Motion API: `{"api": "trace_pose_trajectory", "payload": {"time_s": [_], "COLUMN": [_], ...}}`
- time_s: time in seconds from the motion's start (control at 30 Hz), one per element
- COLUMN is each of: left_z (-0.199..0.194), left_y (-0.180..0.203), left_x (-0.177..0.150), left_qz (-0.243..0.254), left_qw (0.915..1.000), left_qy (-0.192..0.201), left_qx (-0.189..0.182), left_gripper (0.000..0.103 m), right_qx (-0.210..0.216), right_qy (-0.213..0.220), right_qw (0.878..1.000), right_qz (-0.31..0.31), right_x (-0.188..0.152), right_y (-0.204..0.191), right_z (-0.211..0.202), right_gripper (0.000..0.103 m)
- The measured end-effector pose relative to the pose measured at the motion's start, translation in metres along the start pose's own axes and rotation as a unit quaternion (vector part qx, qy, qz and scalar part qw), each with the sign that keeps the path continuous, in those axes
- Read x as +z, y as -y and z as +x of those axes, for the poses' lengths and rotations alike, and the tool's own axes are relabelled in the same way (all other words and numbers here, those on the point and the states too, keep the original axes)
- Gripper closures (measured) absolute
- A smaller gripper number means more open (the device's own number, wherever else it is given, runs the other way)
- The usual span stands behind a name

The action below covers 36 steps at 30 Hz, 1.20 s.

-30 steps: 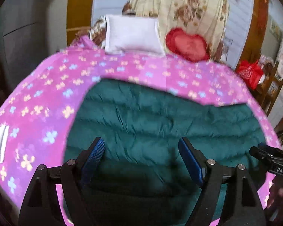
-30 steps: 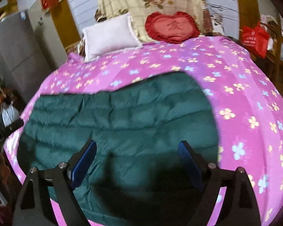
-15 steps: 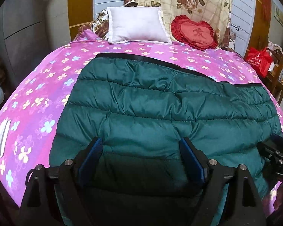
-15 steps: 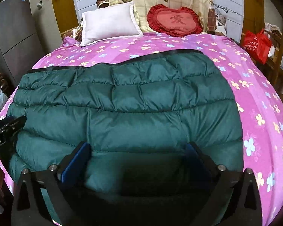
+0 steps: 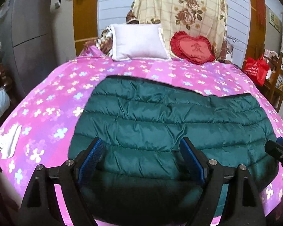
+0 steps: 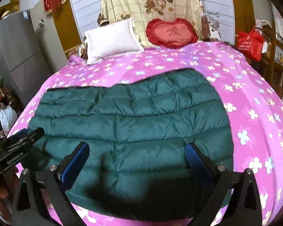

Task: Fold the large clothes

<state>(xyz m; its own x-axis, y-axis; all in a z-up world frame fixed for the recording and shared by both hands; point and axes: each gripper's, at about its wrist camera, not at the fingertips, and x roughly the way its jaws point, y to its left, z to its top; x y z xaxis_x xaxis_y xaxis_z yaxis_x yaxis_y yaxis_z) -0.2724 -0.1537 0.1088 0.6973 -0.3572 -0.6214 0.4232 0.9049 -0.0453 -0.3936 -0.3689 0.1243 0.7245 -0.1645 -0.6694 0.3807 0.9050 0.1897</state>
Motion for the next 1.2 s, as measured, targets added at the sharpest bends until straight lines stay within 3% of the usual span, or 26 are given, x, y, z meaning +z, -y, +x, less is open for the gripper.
{"api": "trace_pose_trajectory", "payload": {"time_s": [0.6,1.2], "left_z": [-0.047,-0.051], "left_y": [0.007,0.011], "left_x": [0.001,-0.003], "left_qz": [0.009,0.013], "left_qw": [0.9976,0.9975], "left_qy": [0.062,0.061], "left_qx": [0.030,0.035], "left_gripper": [0.052,0.052], "right_qx": [-0.017,-0.019], "right_qy": [0.053,0.056], "right_qw": [0.998,0.998], "right_qz": [-0.024,-0.035], "right_x": [-0.009,-0.013], "right_y": [-0.021,-0.028], "right_z": [-0.033,-0.032], "right_gripper": [0.000,0.000]}}
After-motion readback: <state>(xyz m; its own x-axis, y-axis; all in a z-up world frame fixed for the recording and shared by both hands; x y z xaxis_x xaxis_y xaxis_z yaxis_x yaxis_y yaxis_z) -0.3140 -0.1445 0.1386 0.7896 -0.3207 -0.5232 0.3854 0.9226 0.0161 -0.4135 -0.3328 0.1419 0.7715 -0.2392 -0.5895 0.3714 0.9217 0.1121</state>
